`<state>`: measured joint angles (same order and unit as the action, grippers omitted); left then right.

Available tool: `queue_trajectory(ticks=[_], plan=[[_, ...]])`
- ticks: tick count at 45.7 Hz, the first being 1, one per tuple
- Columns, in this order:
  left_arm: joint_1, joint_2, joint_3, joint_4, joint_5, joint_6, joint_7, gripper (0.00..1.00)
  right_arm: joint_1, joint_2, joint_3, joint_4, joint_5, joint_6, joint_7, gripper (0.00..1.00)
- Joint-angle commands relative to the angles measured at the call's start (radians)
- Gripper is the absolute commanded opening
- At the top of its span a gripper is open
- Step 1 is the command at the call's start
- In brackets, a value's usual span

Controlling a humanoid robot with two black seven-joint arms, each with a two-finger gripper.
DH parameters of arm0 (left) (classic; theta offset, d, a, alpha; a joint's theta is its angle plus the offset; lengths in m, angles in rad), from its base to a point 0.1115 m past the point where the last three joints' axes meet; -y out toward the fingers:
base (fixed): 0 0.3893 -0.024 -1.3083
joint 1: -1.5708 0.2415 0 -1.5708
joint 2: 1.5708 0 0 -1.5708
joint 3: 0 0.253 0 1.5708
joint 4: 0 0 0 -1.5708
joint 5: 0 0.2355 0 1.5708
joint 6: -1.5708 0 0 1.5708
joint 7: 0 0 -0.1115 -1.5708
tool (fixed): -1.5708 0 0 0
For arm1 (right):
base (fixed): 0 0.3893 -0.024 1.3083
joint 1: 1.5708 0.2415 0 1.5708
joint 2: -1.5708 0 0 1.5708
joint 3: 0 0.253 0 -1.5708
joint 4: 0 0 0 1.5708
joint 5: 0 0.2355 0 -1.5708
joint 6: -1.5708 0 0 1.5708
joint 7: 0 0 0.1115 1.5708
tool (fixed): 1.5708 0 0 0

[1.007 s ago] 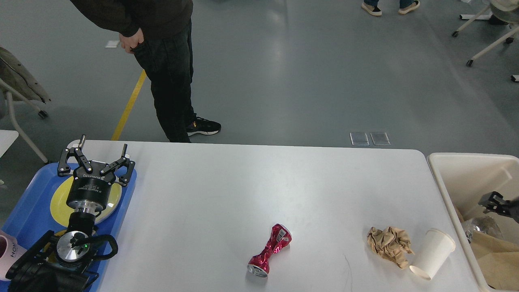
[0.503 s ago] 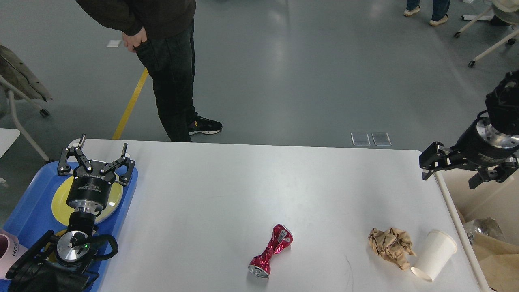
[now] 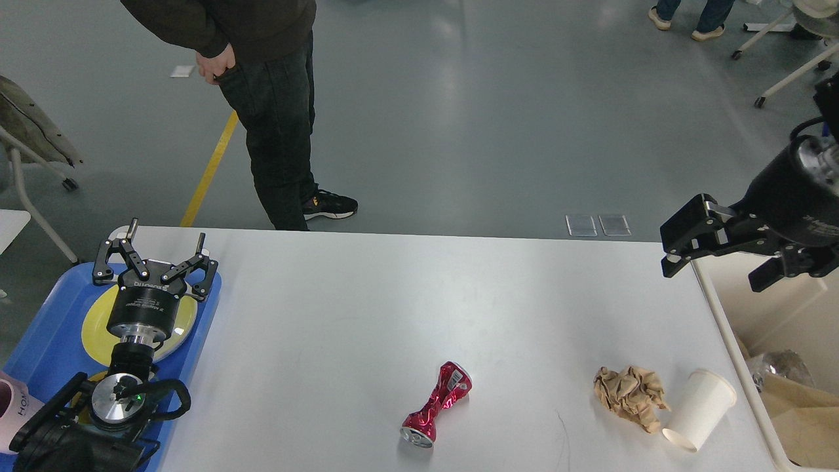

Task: Tidy desktop
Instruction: 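Lower the right gripper onto the white paper cup and grasp it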

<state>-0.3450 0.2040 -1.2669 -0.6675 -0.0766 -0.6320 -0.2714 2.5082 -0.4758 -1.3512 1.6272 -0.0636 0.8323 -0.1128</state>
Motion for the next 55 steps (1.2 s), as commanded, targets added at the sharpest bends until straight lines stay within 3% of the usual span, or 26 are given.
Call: queue_trajectory(ticks=[1,9,18,30,40,55], plan=[[0.000,0.000,0.001,0.000,0.000,0.000,0.000,0.96,0.027,0.037,-0.049,0.016,0.045,-0.005,0.015,0.97],[0.000,0.000,0.001,0.000,0.000,0.000,0.000,0.96,0.031,0.043,-0.092,0.022,0.051,-0.016,0.096,0.96],[0.000,0.000,0.001,0.000,0.000,0.000,0.000,0.96,0.011,0.031,-0.097,0.019,0.044,-0.027,0.082,0.97],[0.000,0.000,0.001,-0.001,0.000,0.000,0.000,0.96,-0.140,-0.040,-0.086,0.016,0.044,-0.171,0.081,0.99],[0.000,0.000,0.001,0.000,0.000,0.000,0.000,0.96,-0.416,-0.052,-0.085,-0.029,0.036,-0.363,0.077,1.00],[0.000,0.000,0.001,0.000,0.000,0.000,0.000,0.96,-0.770,-0.057,0.039,-0.177,0.054,-0.541,0.077,1.00]])
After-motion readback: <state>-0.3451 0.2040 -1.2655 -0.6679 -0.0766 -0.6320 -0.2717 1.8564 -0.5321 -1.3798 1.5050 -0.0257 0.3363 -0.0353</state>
